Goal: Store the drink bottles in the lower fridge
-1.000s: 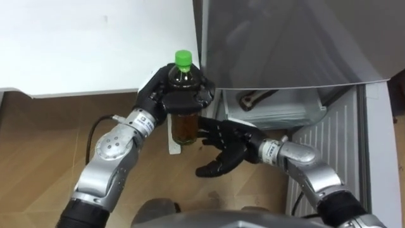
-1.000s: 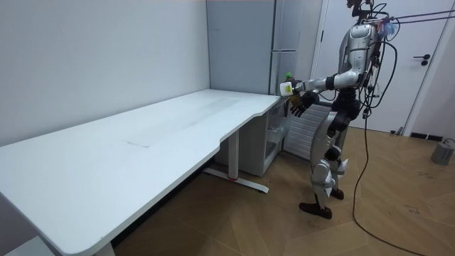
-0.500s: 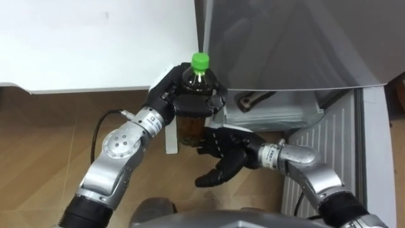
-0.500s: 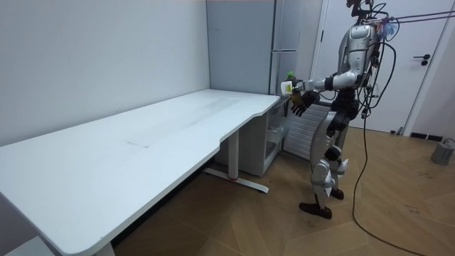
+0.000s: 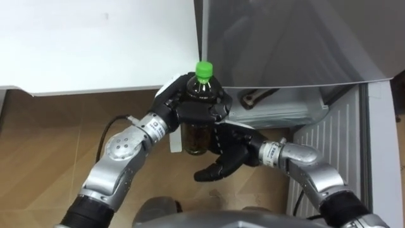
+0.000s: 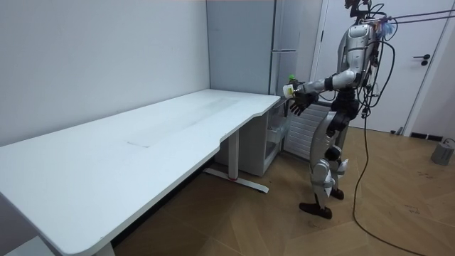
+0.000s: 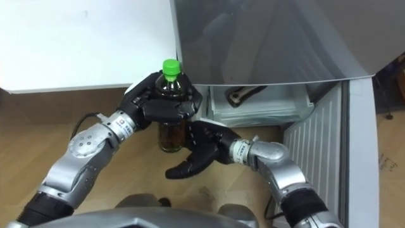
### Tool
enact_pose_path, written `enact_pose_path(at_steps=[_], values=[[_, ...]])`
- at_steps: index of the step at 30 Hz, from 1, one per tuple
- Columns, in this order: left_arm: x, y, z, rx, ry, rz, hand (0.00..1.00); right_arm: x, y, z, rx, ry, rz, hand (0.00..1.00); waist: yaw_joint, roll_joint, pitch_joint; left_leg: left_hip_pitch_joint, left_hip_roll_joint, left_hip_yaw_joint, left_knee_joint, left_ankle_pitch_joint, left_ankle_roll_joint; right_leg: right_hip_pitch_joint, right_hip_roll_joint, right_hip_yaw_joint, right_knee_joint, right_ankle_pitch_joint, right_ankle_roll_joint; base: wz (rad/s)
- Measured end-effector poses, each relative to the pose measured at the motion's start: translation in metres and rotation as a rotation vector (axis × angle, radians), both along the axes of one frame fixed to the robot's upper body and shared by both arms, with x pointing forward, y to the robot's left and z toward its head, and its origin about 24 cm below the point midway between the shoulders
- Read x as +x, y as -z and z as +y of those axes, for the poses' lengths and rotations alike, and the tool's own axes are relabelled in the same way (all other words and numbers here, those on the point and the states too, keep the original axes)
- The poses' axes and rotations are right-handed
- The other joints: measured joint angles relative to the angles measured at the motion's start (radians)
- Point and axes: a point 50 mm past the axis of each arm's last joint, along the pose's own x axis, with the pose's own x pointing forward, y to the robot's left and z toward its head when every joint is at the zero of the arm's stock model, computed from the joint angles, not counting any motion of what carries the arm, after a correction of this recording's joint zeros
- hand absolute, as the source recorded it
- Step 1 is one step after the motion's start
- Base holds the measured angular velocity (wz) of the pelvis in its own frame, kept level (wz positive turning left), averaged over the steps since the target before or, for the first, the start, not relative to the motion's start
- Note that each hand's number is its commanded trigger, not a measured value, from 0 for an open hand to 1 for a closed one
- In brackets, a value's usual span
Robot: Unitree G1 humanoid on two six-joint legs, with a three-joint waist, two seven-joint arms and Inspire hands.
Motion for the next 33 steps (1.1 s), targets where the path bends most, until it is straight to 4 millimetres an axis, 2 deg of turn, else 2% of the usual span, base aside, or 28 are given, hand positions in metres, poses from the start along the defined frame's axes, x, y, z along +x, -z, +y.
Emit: enact_pose_path(at_steps=[6, 7, 8, 9, 10, 13, 28, 29, 30, 31, 32, 33], values=[[-0.0012, 0.0036, 0.0010, -0.121, -0.038, 0.065, 1.00, 0.0031, -0.0041, 0.0018, 0.010, 0.004, -0.021, 0.00, -0.003, 0.002, -0.0030, 0.006, 0.001, 0.001, 0.000, 0.000, 0.000, 0.001, 0.000, 0.000, -0.001, 0.000, 0.000, 0.00], [-0.0011, 0.0033, 0.0010, -0.138, -0.043, 0.071, 1.00, 0.0039, -0.0052, 0.0018, 0.013, 0.007, -0.026, 0.09, -0.003, 0.002, -0.0037, 0.007, 0.002, 0.003, 0.000, 0.000, 0.000, 0.002, 0.000, 0.000, -0.001, 0.000, 0.000, 0.00], [-0.0011, 0.0032, 0.0009, -0.144, -0.044, 0.073, 1.00, 0.0041, -0.0055, 0.0019, 0.015, 0.008, -0.027, 0.67, -0.003, 0.003, -0.0047, 0.007, 0.002, 0.003, 0.000, 0.000, 0.000, 0.002, 0.000, 0.000, -0.001, 0.000, 0.000, 0.00], [-0.0013, 0.0033, 0.0006, -0.153, -0.045, 0.076, 1.00, 0.0043, -0.0058, 0.0022, 0.019, 0.011, -0.027, 0.80, -0.003, 0.005, -0.0067, 0.008, 0.002, 0.004, 0.001, 0.000, 0.000, 0.002, 0.000, 0.001, -0.001, 0.000, 0.000, 0.00], [-0.0015, 0.0033, 0.0001, -0.157, -0.044, 0.078, 1.00, 0.0043, -0.0060, 0.0023, 0.026, 0.015, -0.025, 1.00, -0.002, 0.007, -0.0083, 0.009, 0.002, 0.005, 0.001, 0.000, 0.000, 0.003, 0.000, 0.002, 0.000, 0.000, 0.000, 0.00], [-0.0025, 0.0035, -0.0017, -0.196, -0.047, 0.096, 1.00, 0.0041, -0.0068, 0.0024, 0.070, 0.043, -0.010, 1.00, -0.003, 0.010, -0.0105, 0.012, 0.002, 0.006, 0.002, 0.000, 0.000, 0.010, 0.000, 0.003, 0.002, 0.000, 0.000, 0.00], [-0.0048, 0.0034, -0.0048, -0.237, -0.017, 0.108, 1.00, 0.0032, -0.0067, 0.0044, 0.096, 0.064, 0.000, 1.00, -0.002, 0.010, -0.0100, 0.027, 0.003, 0.015, -0.010, 0.000, 0.000, 0.021, 0.001, 0.013, -0.001, 0.000, 0.000, 0.00], [-0.0048, 0.0034, -0.0049, -0.237, -0.017, 0.108, 0.95, 0.0032, -0.0067, 0.0045, 0.097, 0.064, 0.000, 1.00, -0.002, 0.010, -0.0099, 0.028, 0.003, 0.016, -0.011, 0.000, 0.000, 0.020, 0.001, 0.013, -0.001, 0.000, 0.000, -0.03], [-0.0049, 0.0034, -0.0051, -0.239, -0.015, 0.108, 0.63, 0.0032, -0.0067, 0.0045, 0.097, 0.065, 0.000, 1.00, -0.002, 0.009, -0.0094, 0.029, 0.003, 0.018, -0.014, 0.000, 0.000, 0.020, 0.001, 0.014, -0.002, 0.000, 0.000, -0.03], [-0.0050, 0.0033, -0.0056, -0.241, -0.013, 0.108, 0.40, 0.0032, -0.0065, 0.0051, 0.097, 0.067, 0.001, 1.00, -0.003, 0.008, -0.0088, 0.029, 0.003, 0.019, -0.015, 0.000, -0.001, 0.019, 0.001, 0.015, -0.003, 0.000, 0.000, 0.00], [-0.0050, 0.0033, -0.0057, -0.241, -0.012, 0.108, 0.00, 0.0032, -0.0064, 0.0053, 0.098, 0.068, 0.002, 1.00, -0.004, 0.007, -0.0085, 0.029, 0.003, 0.019, -0.016, 0.000, -0.001, 0.019, 0.001, 0.015, -0.004, 0.000, 0.000, 0.00], [-0.0050, 0.0033, -0.0057, -0.241, -0.012, 0.108, 0.00, 0.0032, -0.0064, 0.0053, 0.098, 0.068, 0.002, 1.00, -0.004, 0.007, -0.0080, 0.028, 0.003, 0.019, -0.016, 0.000, -0.001, 0.018, 0.001, 0.015, -0.004, 0.000, 0.000, 0.00]])
